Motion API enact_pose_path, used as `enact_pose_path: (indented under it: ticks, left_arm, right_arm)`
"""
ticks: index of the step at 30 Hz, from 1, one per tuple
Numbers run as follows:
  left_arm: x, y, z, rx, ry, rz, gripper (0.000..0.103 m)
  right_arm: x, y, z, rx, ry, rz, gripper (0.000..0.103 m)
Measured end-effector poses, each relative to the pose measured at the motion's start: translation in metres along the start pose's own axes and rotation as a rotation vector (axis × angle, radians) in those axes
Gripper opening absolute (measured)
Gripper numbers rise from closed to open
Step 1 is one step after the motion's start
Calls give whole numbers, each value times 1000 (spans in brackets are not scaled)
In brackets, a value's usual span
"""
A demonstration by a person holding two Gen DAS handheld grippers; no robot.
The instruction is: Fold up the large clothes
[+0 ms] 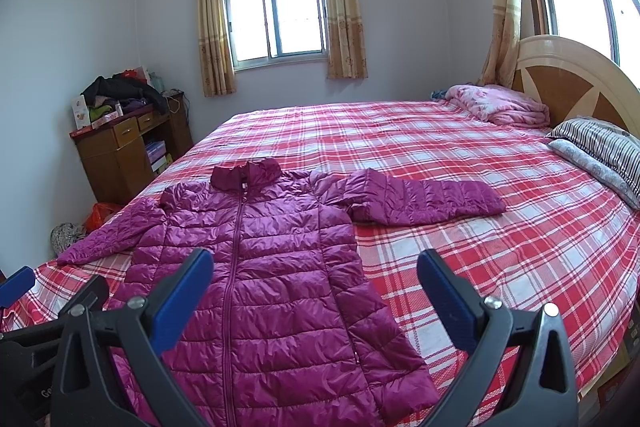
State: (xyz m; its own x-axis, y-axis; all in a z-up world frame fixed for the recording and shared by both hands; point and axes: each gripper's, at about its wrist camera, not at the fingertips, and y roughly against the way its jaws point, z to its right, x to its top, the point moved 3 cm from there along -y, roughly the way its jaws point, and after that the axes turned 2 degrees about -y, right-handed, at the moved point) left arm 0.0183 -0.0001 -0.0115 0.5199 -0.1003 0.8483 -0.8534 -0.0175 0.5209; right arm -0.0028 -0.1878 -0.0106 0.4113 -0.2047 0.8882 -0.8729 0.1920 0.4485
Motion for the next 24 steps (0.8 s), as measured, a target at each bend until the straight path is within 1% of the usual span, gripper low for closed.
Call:
enact_pose_path:
  ticks: [15, 19, 24]
  left_arm:
    - [-2, -1, 0, 2, -2, -5, 102]
    - [-4, -5, 1, 3, -4, -13, 102]
    - [-6, -10, 2, 5, -7, -20, 102]
  right_arm:
    - [-2, -4, 1, 3, -4, -19, 103]
    - [-5, -9, 2, 6, -11, -38, 103]
    - [-5, -10, 3, 7, -13, -40, 103]
